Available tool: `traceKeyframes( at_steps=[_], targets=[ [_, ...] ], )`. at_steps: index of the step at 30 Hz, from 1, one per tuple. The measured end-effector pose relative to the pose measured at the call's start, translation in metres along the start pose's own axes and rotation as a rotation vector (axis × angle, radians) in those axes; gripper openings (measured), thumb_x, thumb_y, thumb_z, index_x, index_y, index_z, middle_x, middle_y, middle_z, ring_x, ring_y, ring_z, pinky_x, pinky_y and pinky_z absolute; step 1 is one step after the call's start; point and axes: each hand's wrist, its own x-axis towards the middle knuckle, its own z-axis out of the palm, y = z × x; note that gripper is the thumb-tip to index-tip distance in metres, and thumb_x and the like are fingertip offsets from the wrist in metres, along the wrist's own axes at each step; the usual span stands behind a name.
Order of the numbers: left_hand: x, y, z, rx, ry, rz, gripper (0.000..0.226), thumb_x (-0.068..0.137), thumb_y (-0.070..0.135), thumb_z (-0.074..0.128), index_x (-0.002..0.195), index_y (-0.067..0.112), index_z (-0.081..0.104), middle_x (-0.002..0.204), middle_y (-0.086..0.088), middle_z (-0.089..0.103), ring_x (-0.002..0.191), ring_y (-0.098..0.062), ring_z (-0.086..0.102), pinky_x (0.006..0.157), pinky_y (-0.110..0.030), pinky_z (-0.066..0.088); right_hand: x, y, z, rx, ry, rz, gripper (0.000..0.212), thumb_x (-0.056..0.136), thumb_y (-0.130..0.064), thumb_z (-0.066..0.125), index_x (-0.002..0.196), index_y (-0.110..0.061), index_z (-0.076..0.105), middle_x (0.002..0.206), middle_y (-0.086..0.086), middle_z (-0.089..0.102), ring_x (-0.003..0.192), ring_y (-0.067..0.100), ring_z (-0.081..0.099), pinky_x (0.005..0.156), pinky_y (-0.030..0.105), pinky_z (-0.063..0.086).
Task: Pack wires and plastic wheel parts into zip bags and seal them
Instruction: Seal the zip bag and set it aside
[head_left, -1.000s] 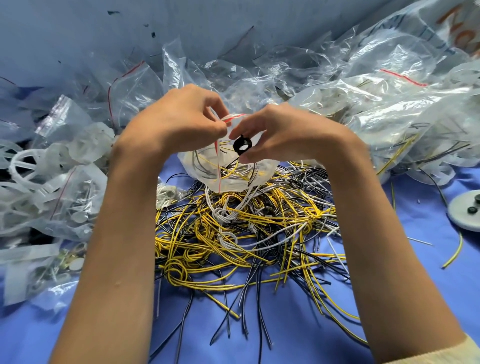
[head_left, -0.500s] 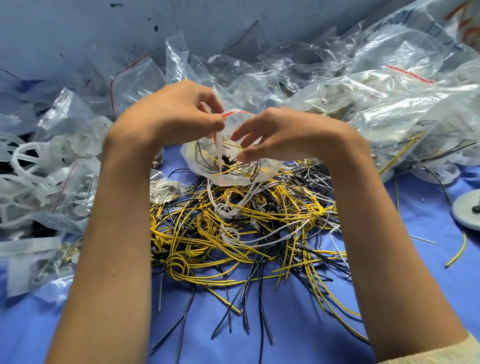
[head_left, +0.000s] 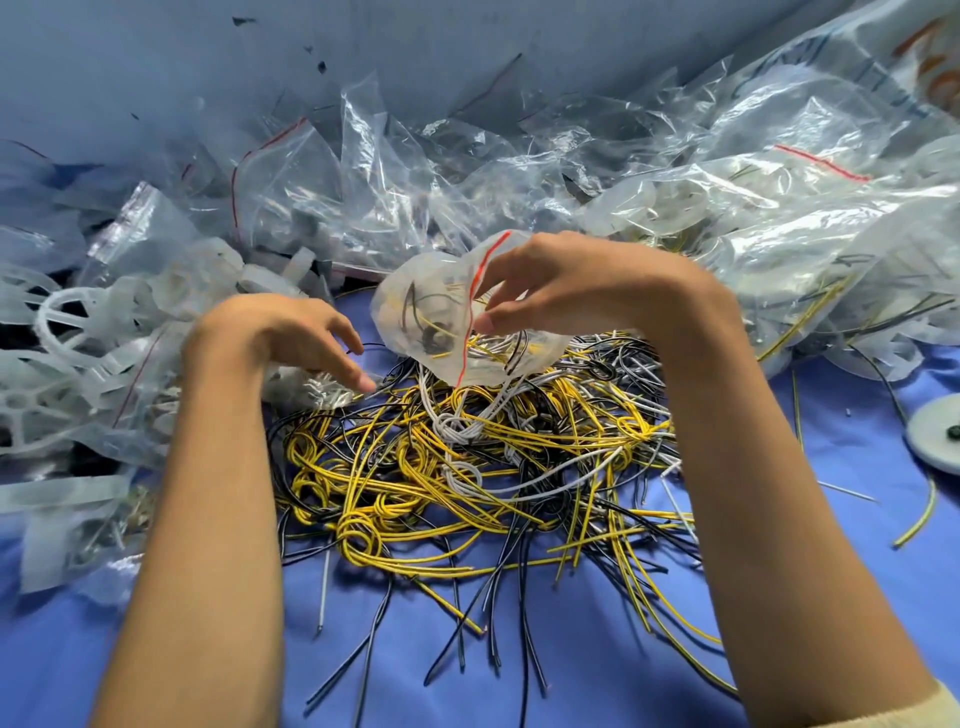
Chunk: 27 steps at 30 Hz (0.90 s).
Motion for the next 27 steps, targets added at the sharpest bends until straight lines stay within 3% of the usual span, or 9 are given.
traceKeyframes(
  at_steps=[3,5,7,12,14,18,22,25,27],
  targets=[
    [0.009,-0.001,0.004,-0.024,-0.031,-0.006,0.055,0.072,0.023,0.08,0.121,0.015,0.057,0.104,0.001,0.058,0.1,-0.021,0.056,0.089,-0.027,0.042,0.0,-0.001,0.0,0.0,-0.006,-0.002,0.039,0.086,-0.048,0.061,0.121,-0.032,0.06,0.115,-0.011,0.066,0.099,0.007,0.061,0.091,0.03,0.047],
    [0.015,-0.002,0.005,0.009,-0.002,-0.001,0.046,0.07,0.017,0.081,0.111,0.016,0.06,0.092,0.0,0.058,0.095,-0.024,0.058,0.085,-0.03,0.046,-0.001,0.0,0.0,0.007,-0.009,-0.002,0.039,0.086,-0.047,0.061,0.122,-0.032,0.06,0.116,-0.01,0.066,0.1,0.007,0.061,0.09,0.029,0.047],
    [0.019,-0.003,0.006,0.031,0.051,0.014,0.034,0.071,0.013,0.08,0.1,0.019,0.065,0.088,-0.003,0.06,0.093,-0.027,0.06,0.085,-0.034,0.047,-0.001,0.0,0.0,0.004,-0.01,0.002,0.039,0.087,-0.047,0.061,0.123,-0.032,0.059,0.117,-0.01,0.065,0.101,0.007,0.061,0.089,0.028,0.046],
    [0.02,-0.004,0.003,-0.011,0.119,0.055,0.015,0.074,0.011,0.076,0.076,0.023,0.067,0.079,-0.002,0.067,0.074,-0.017,0.059,0.079,-0.03,0.047,-0.002,-0.001,-0.001,0.002,-0.002,0.004,0.039,0.086,-0.048,0.06,0.121,-0.033,0.06,0.116,-0.012,0.066,0.1,0.007,0.06,0.092,0.031,0.047],
    [0.019,-0.004,0.003,-0.05,0.119,0.047,0.013,0.072,0.015,0.08,0.076,0.018,0.068,0.081,-0.004,0.069,0.075,-0.015,0.061,0.082,-0.03,0.047,-0.002,-0.001,-0.001,0.002,-0.005,0.003,0.038,0.086,-0.048,0.06,0.121,-0.033,0.06,0.115,-0.012,0.066,0.1,0.007,0.061,0.092,0.031,0.047],
    [0.016,-0.003,0.005,-0.008,0.059,-0.033,0.029,0.069,0.024,0.082,0.092,0.015,0.069,0.096,-0.002,0.066,0.096,-0.02,0.059,0.083,-0.027,0.041,-0.003,-0.002,-0.002,0.011,-0.002,0.007,0.037,0.085,-0.049,0.06,0.119,-0.034,0.06,0.114,-0.011,0.066,0.099,0.007,0.061,0.092,0.031,0.047],
    [0.017,-0.002,0.006,-0.008,0.066,-0.008,0.011,0.074,0.012,0.078,0.075,0.013,0.067,0.078,-0.003,0.065,0.08,-0.018,0.055,0.066,-0.026,0.039,-0.002,0.0,-0.002,0.022,0.002,0.005,0.036,0.085,-0.05,0.06,0.118,-0.035,0.06,0.113,-0.011,0.066,0.099,0.007,0.062,0.091,0.031,0.047],
    [0.015,-0.001,0.005,0.051,0.047,0.024,0.01,0.078,0.017,0.075,0.074,0.015,0.066,0.071,0.001,0.061,0.074,-0.016,0.052,0.07,-0.029,0.04,-0.001,0.0,-0.001,0.021,0.013,-0.008,0.031,0.085,-0.049,0.06,0.113,-0.036,0.061,0.11,-0.012,0.067,0.097,0.007,0.062,0.088,0.029,0.048],
    [0.01,0.0,0.002,0.115,0.031,0.073,0.011,0.081,0.021,0.073,0.075,0.018,0.064,0.068,0.004,0.057,0.07,-0.014,0.049,0.069,-0.028,0.037,-0.001,-0.001,-0.001,0.039,0.033,-0.028,0.017,0.085,-0.047,0.061,0.099,-0.037,0.06,0.103,-0.014,0.067,0.089,0.003,0.063,0.078,0.025,0.048]
  ],
)
